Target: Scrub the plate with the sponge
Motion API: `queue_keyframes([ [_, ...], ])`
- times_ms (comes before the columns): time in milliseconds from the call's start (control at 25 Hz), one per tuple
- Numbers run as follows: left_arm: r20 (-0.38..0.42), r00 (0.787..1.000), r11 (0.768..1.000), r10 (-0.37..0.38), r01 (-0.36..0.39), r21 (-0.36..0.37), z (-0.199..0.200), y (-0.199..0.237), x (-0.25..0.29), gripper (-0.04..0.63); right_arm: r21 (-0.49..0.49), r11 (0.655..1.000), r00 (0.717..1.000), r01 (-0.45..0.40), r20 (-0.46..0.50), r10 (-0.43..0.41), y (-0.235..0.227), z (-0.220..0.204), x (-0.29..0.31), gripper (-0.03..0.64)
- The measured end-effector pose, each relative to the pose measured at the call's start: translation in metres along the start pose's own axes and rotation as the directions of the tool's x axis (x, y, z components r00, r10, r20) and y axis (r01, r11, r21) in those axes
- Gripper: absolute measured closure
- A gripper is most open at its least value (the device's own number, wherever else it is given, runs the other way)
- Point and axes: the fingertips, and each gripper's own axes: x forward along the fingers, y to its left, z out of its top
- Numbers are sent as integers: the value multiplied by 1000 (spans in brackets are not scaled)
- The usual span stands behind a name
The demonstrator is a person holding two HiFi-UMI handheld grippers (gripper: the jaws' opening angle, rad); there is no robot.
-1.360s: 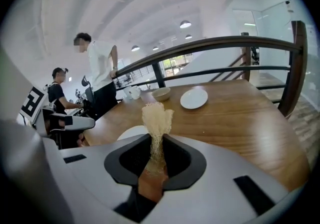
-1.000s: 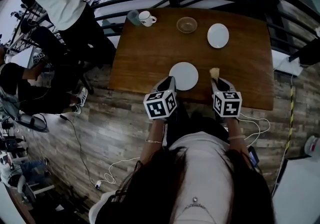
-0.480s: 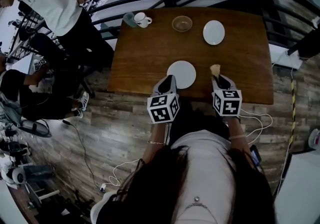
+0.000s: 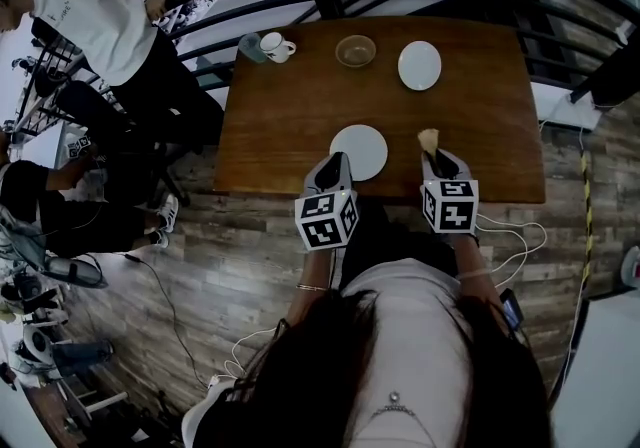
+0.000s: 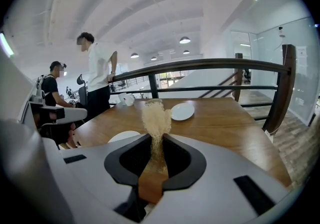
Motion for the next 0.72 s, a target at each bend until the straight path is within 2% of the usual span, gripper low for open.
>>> queue_keyframes([
  [720,-19,999,999,-42,42,-10,4,-9,5,571,19,1000,1000,1,-17,-1,-2,3,0,538],
])
